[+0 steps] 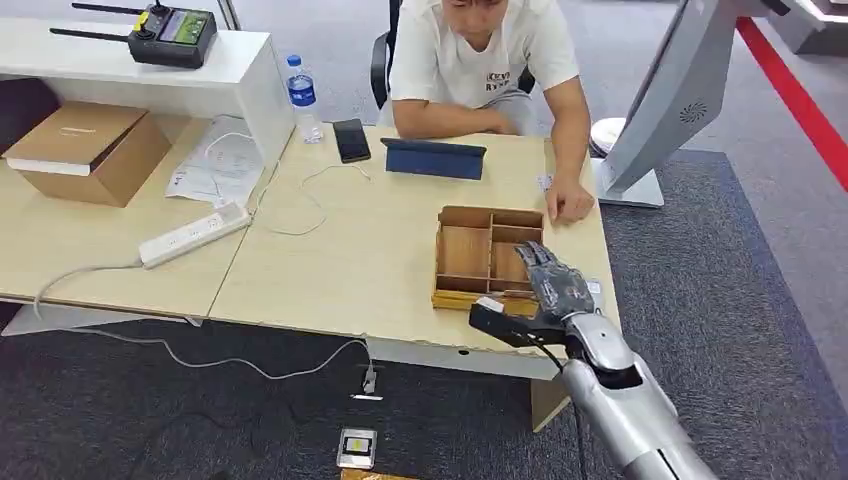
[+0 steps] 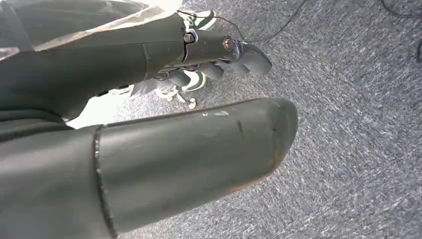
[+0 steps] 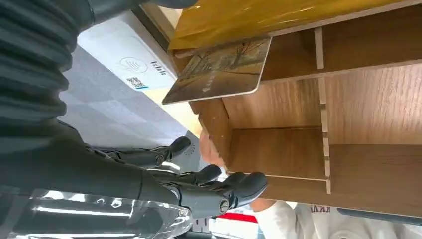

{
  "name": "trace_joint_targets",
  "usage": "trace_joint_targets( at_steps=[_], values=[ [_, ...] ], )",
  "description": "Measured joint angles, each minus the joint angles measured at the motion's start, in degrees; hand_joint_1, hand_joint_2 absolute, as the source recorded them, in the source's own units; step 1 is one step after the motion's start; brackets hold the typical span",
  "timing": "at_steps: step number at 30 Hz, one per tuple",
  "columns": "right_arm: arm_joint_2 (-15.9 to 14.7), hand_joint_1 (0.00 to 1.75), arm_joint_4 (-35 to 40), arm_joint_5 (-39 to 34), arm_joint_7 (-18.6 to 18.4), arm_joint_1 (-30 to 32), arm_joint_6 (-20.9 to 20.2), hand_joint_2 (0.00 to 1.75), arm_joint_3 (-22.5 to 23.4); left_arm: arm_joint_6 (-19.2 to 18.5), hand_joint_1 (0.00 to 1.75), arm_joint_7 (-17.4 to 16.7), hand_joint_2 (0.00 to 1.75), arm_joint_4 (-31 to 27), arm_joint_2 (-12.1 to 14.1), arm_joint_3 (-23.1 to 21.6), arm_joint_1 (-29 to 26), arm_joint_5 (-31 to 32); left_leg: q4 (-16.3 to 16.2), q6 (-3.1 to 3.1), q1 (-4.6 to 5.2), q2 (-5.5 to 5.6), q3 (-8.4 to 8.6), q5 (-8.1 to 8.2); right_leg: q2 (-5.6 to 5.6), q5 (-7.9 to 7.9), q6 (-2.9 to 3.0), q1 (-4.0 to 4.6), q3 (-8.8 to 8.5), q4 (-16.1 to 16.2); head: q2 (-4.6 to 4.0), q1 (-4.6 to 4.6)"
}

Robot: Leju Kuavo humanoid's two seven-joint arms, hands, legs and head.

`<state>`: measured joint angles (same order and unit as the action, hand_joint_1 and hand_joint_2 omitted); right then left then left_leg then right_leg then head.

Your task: Pass the card to the sensor for recognition and then transmit it.

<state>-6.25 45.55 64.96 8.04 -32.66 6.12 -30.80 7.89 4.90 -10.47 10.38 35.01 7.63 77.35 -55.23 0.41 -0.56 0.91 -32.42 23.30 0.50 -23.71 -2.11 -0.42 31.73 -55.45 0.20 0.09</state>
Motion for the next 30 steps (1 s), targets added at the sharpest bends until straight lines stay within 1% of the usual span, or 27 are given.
trace_joint_targets(
  at_steps=[5,10,30],
  values=[
    [0.33,0.00,-2.68,-0.37,0.00,-0.81,1.07,1.75,-0.11,0.18,0.00,0.00,0.00,0.00,-0.09,0.00,-0.02,0.00,0.00,0.00,0.00,0.00,0.00,0.00,0.00,0.00,0.00,0.00,-0.01,0.00,0.00,0.00],
    [0.39,0.00,-4.28,-0.52,0.00,-1.29,1.07,1.75,-0.11,0.17,0.00,-0.02,0.00,0.00,-0.11,0.00,-0.04,0.00,0.00,0.00,0.00,0.00,0.00,0.00,0.00,0.00,0.00,0.00,-0.01,0.00,0.00,0.02],
    [0.57,0.00,-5.57,-1.38,0.00,-1.73,1.09,1.75,0.18,0.55,0.00,0.00,0.00,-0.02,-0.11,0.02,-0.15,0.37,0.00,0.00,0.00,0.00,0.00,0.00,0.00,0.00,0.00,0.00,0.00,0.00,0.00,0.02]
  ],
)
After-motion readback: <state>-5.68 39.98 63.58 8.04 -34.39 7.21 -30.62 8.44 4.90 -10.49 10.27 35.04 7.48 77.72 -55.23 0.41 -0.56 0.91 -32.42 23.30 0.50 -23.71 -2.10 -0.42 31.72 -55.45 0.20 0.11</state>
